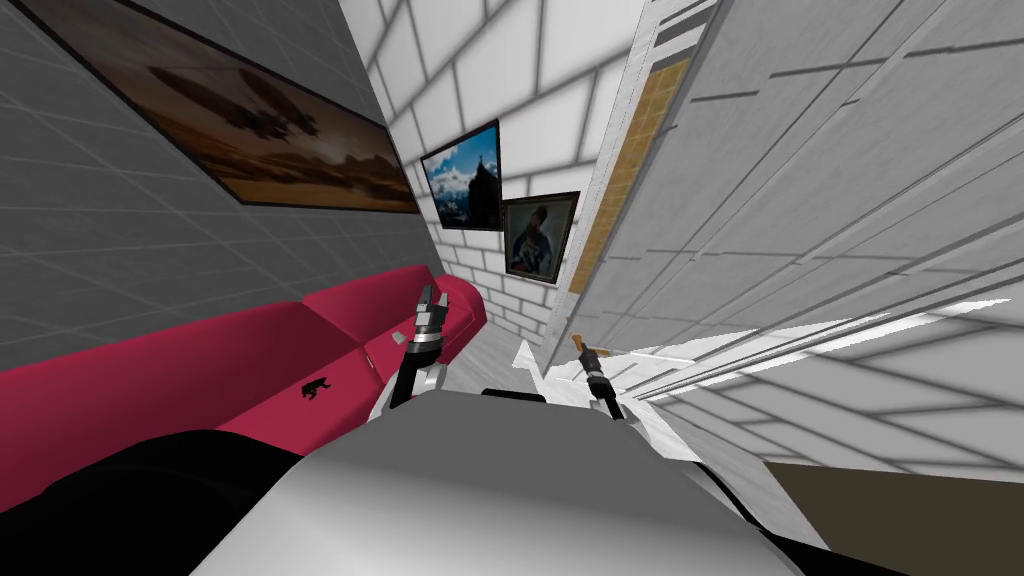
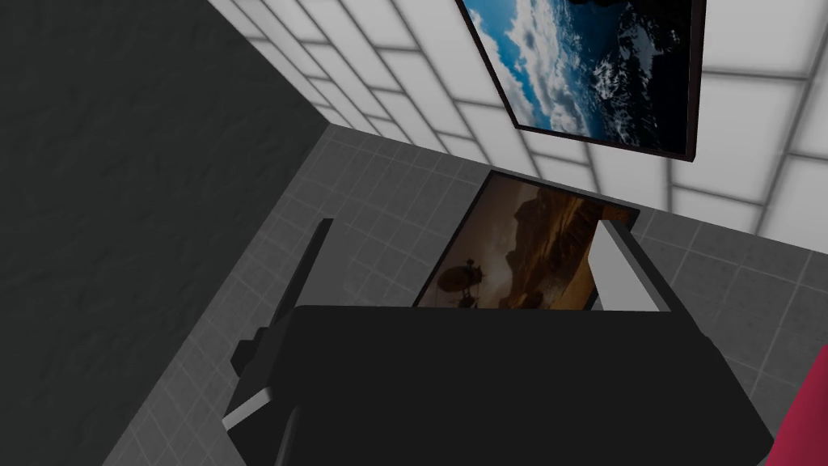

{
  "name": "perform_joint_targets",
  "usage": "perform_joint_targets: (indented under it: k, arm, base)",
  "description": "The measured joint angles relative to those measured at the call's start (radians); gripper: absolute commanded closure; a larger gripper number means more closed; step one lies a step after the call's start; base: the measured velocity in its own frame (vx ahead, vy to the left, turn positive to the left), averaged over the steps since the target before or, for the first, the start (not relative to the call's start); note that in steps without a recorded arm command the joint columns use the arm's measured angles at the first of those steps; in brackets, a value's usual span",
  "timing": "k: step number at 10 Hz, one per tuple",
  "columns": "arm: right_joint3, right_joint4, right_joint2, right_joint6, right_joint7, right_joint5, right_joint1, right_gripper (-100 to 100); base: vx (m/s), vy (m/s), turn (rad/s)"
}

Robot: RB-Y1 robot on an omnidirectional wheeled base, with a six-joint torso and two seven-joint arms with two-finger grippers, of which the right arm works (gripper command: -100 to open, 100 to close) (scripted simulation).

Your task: Pull the door open

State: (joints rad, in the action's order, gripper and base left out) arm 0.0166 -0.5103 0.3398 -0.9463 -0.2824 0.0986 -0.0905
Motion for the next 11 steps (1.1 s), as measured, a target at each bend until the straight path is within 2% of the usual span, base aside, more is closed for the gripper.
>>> perform_joint_targets:
  k: [2,3,4,5,6,8,9,11]
  arm:
    - [0.037,-0.037,0.008,0.011,-0.009,0.0,0.012,100]
    - [0.055,0.004,0.008,-0.01,-0.014,0.0,-0.013,100]
    - [0.074,-0.02,0.011,-0.009,-0.017,0.0,0.002,100]
    - [0.095,-0.017,0.01,-0.015,-0.021,-0.001,-0.002,100]
    - [0.099,-0.014,0.008,-0.017,-0.022,-0.003,-0.002,100]
    - [0.103,0.0,0.022,-0.031,-0.029,0.004,-0.009,100]
    - [0.105,-0.03,0.03,-0.021,-0.031,0.009,0.011,100]
    - [0.117,-0.025,0.044,-0.029,-0.039,0.017,0.017,100]
  base:
    - [-0.169,-0.079,-0.003]
    - [-0.145,-0.093,-0.012]
    - [-0.139,-0.121,-0.016]
    - [-0.064,-0.047,0.022]
    - [-0.144,-0.021,0.15]
    - [-0.194,-0.03,0.148]
    - [-0.173,-0.062,0.16]
    - [-0.183,-0.064,0.174]
